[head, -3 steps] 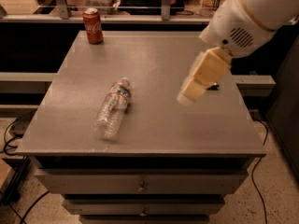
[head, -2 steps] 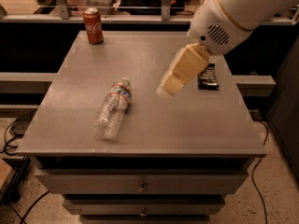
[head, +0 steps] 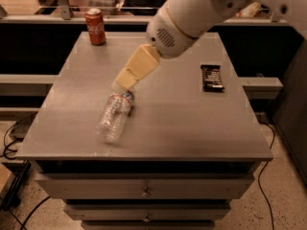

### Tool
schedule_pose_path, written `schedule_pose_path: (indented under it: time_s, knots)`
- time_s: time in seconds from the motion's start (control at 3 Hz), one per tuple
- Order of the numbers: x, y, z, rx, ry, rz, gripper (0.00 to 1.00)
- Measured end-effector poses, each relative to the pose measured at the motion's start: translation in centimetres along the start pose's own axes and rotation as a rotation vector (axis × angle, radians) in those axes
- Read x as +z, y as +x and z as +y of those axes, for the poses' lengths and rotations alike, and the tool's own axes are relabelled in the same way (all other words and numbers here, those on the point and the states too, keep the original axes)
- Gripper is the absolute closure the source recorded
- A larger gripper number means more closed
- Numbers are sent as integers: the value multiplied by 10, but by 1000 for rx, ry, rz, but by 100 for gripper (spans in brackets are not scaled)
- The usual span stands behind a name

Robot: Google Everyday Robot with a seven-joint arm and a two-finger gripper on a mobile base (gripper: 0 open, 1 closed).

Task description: Move water bottle near coke can

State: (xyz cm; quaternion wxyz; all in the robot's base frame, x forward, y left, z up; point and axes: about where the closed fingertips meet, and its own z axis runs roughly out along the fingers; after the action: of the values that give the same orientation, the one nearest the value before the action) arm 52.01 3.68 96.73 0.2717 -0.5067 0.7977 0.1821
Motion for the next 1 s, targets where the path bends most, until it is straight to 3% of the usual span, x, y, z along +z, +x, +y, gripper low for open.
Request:
schedule_pose_path:
  time_s: [0.33,1.0]
  knots:
    - [25,-15,3,34,-31,-3,0]
    - [72,0,-22,153,60,116,0]
